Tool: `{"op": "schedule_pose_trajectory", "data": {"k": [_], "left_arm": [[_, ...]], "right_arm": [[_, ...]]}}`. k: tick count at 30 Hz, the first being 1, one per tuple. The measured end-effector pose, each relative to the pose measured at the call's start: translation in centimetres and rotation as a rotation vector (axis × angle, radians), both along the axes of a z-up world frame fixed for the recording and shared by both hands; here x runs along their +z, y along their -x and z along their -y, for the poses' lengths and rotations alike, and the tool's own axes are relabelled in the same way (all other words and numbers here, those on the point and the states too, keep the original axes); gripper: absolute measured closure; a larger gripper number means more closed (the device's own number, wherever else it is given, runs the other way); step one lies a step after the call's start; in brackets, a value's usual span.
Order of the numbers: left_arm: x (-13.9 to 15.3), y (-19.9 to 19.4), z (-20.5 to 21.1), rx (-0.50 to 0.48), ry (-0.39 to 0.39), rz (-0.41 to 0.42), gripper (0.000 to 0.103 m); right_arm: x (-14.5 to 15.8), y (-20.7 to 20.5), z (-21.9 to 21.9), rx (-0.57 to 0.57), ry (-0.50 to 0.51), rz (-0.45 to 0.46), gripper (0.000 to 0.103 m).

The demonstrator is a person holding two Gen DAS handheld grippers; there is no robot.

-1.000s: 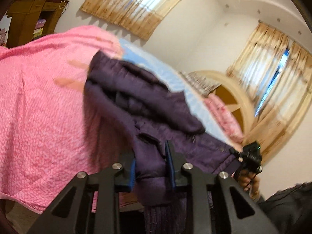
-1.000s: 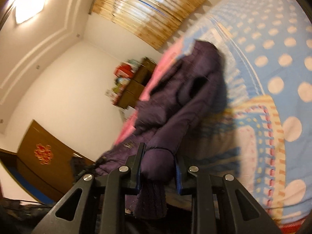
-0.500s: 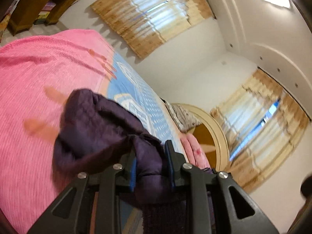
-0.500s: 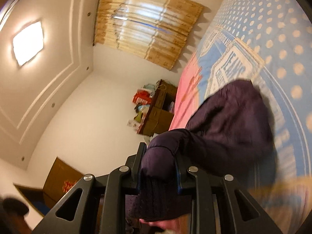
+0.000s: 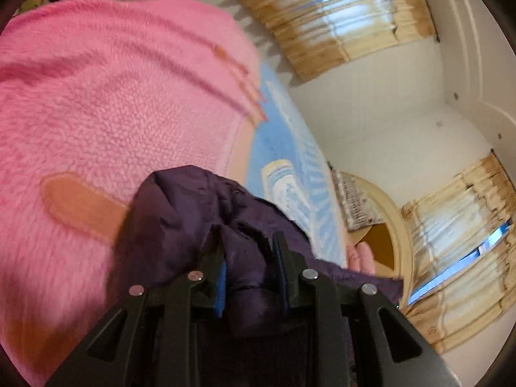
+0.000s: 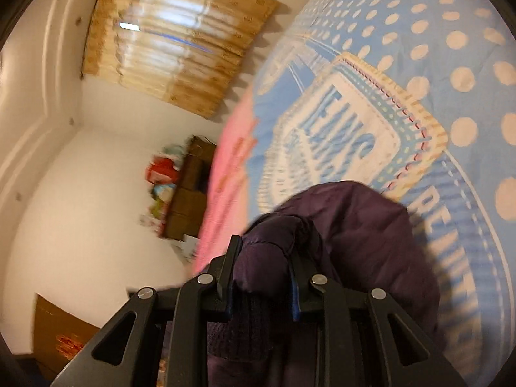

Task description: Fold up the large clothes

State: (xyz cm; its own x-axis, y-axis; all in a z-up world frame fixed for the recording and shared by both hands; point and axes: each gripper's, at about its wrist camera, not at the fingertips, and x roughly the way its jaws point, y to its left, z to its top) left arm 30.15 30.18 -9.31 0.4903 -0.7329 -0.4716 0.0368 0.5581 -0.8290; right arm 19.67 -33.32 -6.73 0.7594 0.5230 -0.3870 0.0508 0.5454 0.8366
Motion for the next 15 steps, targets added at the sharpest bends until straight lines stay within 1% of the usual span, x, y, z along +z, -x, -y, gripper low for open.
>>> {"op": "schedule_pose_trajectory", "data": {"k": [1,2,3,4,5,6,7,8,9,11,12,13,15], "left_arm": [[-0.4,-0.3,0.1,0.014,-0.012,-0.029,0.075],[-0.7,-0.5,0.1,0.024,-0.005,-0.064,0.074],[-0.8,-0.5,0.0,0.028,0.019,-0.088,0.068],[-0.4,0.0,-0.2,0.042,0.025,-0.080,0.063],[0.3,0.5,-0.4,0.059,0.012,-0.058,0.049],[1.6,1.4,-0.8,0.091,-0.029,-0.009,0.037],[2.4,1.9,-1.1,0.119,-0.053,0.028,0.031],[3.7,3.0,-1.6,0.154,-0.066,0.086,0.022],[4.5,3.4,-1.8,0.170,-0.074,0.127,0.014],[6.4,4.7,-1.4,0.185,-0.131,0.213,0.008],[7.4,5.4,-0.7,0.179,-0.184,0.263,0.007],[8.2,5.9,0.3,0.159,-0.252,0.313,0.006],[9.0,7.2,3.4,0.078,-0.367,0.393,0.005]], "right_arm": [[-0.6,-0.7,-0.1,0.002,0.024,-0.004,0.078],[-1.0,-0.9,-0.1,-0.001,0.032,-0.005,0.077],[-1.6,-1.1,-0.1,-0.006,0.025,-0.005,0.075],[-2.1,-1.3,0.0,-0.007,0.014,-0.004,0.075],[-2.5,-1.5,0.0,-0.008,0.014,-0.006,0.075],[-2.8,-1.7,0.1,-0.010,0.009,-0.008,0.074],[-3.1,-1.9,0.2,-0.012,0.006,-0.010,0.073],[-3.2,-1.9,0.1,-0.014,0.009,-0.013,0.073],[-3.1,-1.8,0.0,-0.016,0.015,-0.013,0.071],[-2.3,-1.7,-0.5,-0.015,0.037,0.015,0.057],[-1.7,-1.5,-0.9,-0.014,0.050,0.039,0.043],[-0.9,-1.1,-1.4,-0.018,0.079,0.067,0.032],[0.6,-0.5,-2.5,-0.038,0.161,0.099,0.027]]}}
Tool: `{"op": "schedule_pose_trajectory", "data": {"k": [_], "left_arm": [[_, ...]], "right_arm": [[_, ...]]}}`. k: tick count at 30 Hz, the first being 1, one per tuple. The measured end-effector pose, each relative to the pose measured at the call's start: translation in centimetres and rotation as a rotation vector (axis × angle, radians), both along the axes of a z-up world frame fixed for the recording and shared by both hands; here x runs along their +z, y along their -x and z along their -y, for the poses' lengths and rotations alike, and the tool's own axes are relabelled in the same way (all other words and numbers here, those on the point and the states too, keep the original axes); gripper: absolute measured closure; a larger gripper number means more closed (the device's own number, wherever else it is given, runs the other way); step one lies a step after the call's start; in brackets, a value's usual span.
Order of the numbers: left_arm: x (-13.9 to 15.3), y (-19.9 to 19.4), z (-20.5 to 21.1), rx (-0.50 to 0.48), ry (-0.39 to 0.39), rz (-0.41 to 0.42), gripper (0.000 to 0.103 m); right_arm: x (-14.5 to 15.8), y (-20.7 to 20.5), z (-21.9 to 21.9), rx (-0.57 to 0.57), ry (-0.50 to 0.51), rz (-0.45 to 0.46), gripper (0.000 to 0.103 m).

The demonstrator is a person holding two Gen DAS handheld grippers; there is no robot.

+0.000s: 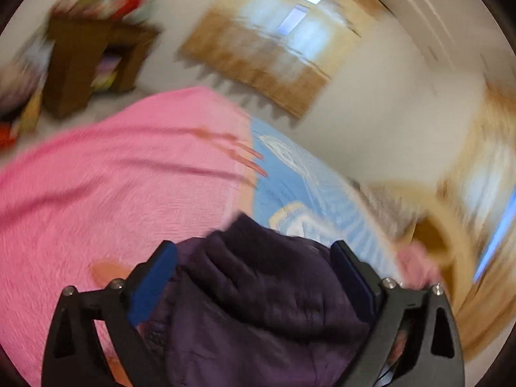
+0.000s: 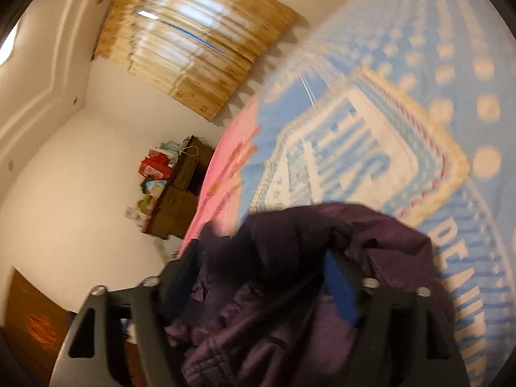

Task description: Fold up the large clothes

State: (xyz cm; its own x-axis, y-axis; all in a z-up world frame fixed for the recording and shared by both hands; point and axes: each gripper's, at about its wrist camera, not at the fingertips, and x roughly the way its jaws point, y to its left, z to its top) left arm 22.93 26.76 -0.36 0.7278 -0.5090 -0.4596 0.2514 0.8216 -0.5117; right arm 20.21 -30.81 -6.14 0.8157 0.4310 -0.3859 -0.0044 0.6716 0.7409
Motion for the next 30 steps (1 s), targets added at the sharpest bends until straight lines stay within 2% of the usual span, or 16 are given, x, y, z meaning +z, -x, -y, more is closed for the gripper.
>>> {"op": "schedule_pose_trajectory", "data": {"k": [4,7,8,11,13,14,15,16,18,19,20,22,23,25,27,30], "left_arm": [[-1.2,1.0,6.3,-0.102,-0.317,0.058,0.005],[-3.2,-0.2,8.5,-0.116,-0.481,0.051,0.007],[-3.7,-0.7,9.1,-0.111,-0.530,0.043,0.013],[-4.8,-2.1,9.5,-0.160,-0.565,-0.008,0.020],[-5.1,-2.5,9.4,-0.175,-0.561,-0.027,0.023],[-5.4,-2.8,9.6,-0.191,-0.576,-0.039,0.036],[-5.7,-2.9,9.6,-0.203,-0.593,-0.049,0.045],[-5.8,-2.1,9.8,-0.211,-0.602,-0.051,0.050],[-5.7,-1.4,9.9,-0.220,-0.613,-0.036,0.074],[-5.4,-1.1,9.9,-0.228,-0.612,-0.019,0.079],[-5.0,-0.7,9.8,-0.227,-0.616,-0.001,0.086],[-3.8,0.1,9.7,-0.214,-0.616,0.039,0.090],[-3.4,-0.1,9.7,-0.203,-0.607,0.059,0.091],[-2.1,-0.1,9.5,-0.174,-0.576,0.084,0.092],[-1.2,-0.3,8.9,-0.167,-0.542,0.090,0.092],[-1.8,-0.8,8.9,-0.172,-0.563,0.076,0.092]], "right_arm": [[4.2,2.5,-3.9,-0.058,0.341,0.081,0.027],[5.4,2.5,-6.7,0.020,0.520,0.099,0.027],[5.3,2.0,-7.7,0.053,0.590,0.074,0.027],[3.8,-0.6,-9.9,0.207,0.683,-0.040,0.027],[2.0,-2.2,-11.0,0.254,0.732,-0.123,0.042],[1.2,-2.7,-11.5,0.274,0.774,-0.149,0.045],[0.4,-3.1,-12.1,0.284,0.820,-0.174,0.057],[0.2,-3.1,-12.5,0.285,0.845,-0.169,0.063],[0.6,-2.5,-12.8,0.281,0.883,-0.138,0.072],[1.2,-1.9,-12.8,0.258,0.897,-0.106,0.085],[1.7,-1.5,-12.7,0.244,0.900,-0.080,0.092],[3.3,-0.2,-12.3,0.202,0.890,-0.005,0.094],[4.0,-0.2,-12.6,0.191,0.894,0.005,0.101],[5.0,-0.1,-12.5,0.171,0.896,0.031,0.103],[5.2,-0.8,-12.8,0.189,0.880,0.023,0.103],[5.1,-1.3,-12.8,0.185,0.870,0.003,0.103]]}}
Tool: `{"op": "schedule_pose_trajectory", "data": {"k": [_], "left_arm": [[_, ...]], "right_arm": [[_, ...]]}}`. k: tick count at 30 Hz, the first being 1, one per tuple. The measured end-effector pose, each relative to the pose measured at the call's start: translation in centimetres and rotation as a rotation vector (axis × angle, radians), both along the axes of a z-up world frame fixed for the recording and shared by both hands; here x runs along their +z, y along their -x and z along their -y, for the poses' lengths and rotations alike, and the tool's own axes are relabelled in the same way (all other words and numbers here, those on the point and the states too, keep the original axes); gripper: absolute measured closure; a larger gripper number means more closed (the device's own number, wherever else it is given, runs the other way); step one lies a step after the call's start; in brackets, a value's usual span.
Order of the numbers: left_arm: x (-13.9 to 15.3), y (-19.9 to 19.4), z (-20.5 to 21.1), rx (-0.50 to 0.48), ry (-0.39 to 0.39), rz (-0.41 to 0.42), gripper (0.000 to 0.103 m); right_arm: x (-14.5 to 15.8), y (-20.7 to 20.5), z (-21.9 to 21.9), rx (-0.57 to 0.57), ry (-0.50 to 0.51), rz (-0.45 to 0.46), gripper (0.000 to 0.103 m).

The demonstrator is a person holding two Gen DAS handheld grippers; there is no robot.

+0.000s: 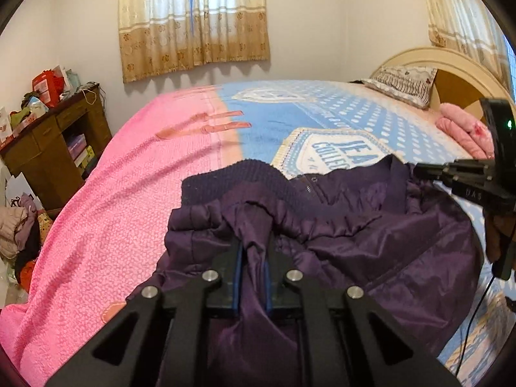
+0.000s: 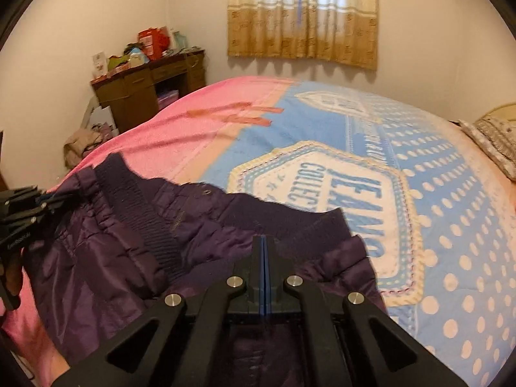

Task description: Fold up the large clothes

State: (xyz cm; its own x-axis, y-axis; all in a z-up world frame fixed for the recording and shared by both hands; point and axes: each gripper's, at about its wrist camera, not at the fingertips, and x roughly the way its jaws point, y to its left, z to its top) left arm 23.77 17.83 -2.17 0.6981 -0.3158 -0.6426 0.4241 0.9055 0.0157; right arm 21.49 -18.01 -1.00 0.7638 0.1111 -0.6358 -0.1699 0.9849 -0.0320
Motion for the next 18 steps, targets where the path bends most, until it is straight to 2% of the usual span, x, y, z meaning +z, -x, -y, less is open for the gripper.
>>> {"op": "schedule_pose_trajectory", "data": {"k": [1,2,3,4,5,6,7,9,11,12,18], "left_arm": [[-0.5,-0.2,0.1,0.001,-0.011,-0.011,0.092],[-0.9,-0.4,0.1,0.001,-0.013,-0.020,0.092],[-1.1,-0.5,0.2,0.002,-0.011,-0.028,0.092],[-1.5,-0.7,0.1,0.003,-0.002,-0.038,0.092],[-1.7,-0.8,0.1,0.003,0.011,-0.046,0.092],[-1.9,-0.7,0.1,0.002,0.018,-0.049,0.092],[-2.0,-0.7,0.0,-0.001,0.024,-0.050,0.092],[-2.1,-0.4,0.0,-0.011,0.025,-0.041,0.092],[-2.1,-0.3,0.0,-0.015,0.025,-0.039,0.092],[-1.9,-0.2,-0.1,-0.013,0.032,-0.033,0.092],[1.2,1.4,-1.1,-0.003,0.092,0.059,0.093]], "right_arm": [[-0.3,-0.4,0.1,-0.002,0.003,-0.029,0.098],[-0.6,-0.6,0.1,-0.003,0.001,-0.051,0.088],[-1.1,-0.9,0.3,-0.004,-0.005,-0.078,0.046],[-1.5,-0.9,0.3,-0.004,-0.004,-0.085,0.023],[-1.8,-0.8,0.1,0.005,0.008,-0.077,0.023],[-2.5,-1.1,-0.3,0.028,0.036,-0.109,0.026],[-3.2,-1.6,-0.5,0.030,0.056,-0.144,0.039],[-4.3,-2.2,-0.6,0.009,0.081,-0.190,0.053],[-4.5,-2.3,-0.8,0.026,0.088,-0.187,0.067],[-4.2,-2.0,-0.9,0.011,0.113,-0.161,0.089],[-1.5,-0.1,-0.4,0.003,0.088,-0.024,0.098]]}}
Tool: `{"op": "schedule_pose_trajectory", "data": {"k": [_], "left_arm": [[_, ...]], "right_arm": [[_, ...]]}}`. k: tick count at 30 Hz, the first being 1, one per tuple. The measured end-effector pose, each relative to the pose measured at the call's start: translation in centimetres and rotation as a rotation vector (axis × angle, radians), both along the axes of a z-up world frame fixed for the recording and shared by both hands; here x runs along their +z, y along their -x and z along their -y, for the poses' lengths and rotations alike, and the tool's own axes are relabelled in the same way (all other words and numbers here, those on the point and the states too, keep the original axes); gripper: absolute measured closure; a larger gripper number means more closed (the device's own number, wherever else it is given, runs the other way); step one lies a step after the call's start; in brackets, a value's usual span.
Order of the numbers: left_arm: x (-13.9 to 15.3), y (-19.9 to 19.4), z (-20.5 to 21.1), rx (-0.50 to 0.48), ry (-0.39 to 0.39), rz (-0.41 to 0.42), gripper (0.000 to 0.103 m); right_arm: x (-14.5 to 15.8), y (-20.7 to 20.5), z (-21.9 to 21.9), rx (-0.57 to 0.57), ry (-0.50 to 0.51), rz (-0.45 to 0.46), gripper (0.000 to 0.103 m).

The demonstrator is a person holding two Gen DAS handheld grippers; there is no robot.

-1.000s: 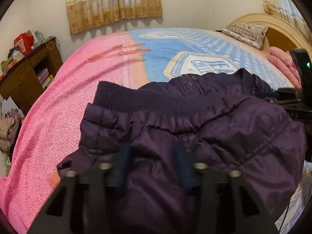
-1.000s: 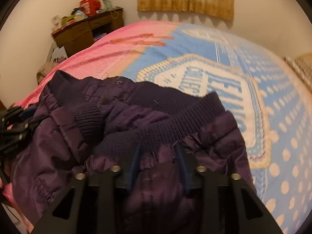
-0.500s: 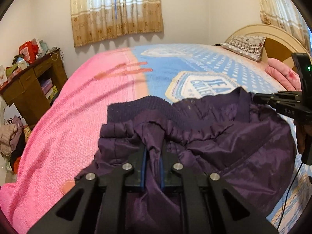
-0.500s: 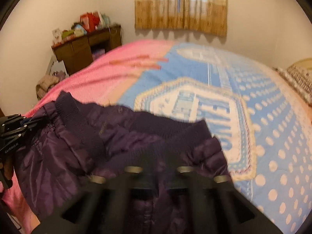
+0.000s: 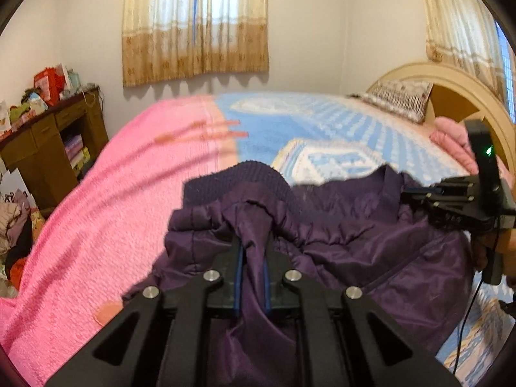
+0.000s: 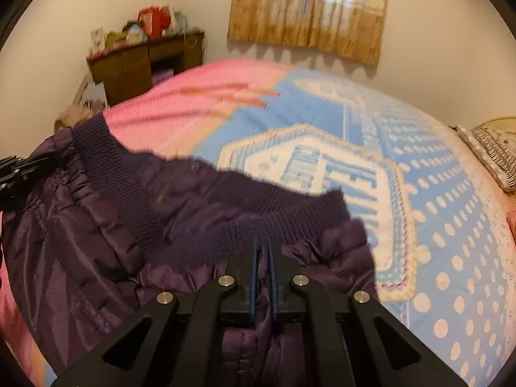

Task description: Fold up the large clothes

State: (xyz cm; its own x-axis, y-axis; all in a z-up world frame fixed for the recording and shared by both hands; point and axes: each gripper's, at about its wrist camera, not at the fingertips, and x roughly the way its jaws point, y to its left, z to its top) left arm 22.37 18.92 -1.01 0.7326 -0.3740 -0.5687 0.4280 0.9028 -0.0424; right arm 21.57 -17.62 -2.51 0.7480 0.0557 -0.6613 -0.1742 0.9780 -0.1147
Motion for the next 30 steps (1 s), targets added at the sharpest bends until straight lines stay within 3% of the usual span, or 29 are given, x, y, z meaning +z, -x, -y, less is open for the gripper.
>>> {"op": "schedule_pose_trajectory", "data": {"k": [4,9,14,19,26,30], "left_arm": [[1.5,0.0,-0.2,0.015,0.032,0.028,0.093],[1.1,-1.2,-0.7,0.052,0.051,0.013,0.093],[-1.0,-4.5,1.1,0.085,-0.002,-0.037,0.093],[-5.4,-7.6,3.0,0.115,-0.136,-0.136,0.087],[-8.0,-8.0,3.8,0.157,-0.208,-0.173,0.063],[-8.4,-8.6,3.1,0.172,-0.169,-0.209,0.056]], "right_arm": [[2.5,0.5,0.9,-0.042,-0.036,0.102,0.099],[4.6,0.3,1.8,-0.094,-0.060,0.178,0.101],[2.6,-2.6,2.0,-0.132,-0.043,0.120,0.101],[-1.2,-5.1,2.6,-0.184,-0.028,0.040,0.101],[-4.7,-7.2,2.9,-0.232,-0.012,-0.071,0.101],[-5.5,-8.0,2.6,-0.239,0.025,-0.117,0.102]]}}
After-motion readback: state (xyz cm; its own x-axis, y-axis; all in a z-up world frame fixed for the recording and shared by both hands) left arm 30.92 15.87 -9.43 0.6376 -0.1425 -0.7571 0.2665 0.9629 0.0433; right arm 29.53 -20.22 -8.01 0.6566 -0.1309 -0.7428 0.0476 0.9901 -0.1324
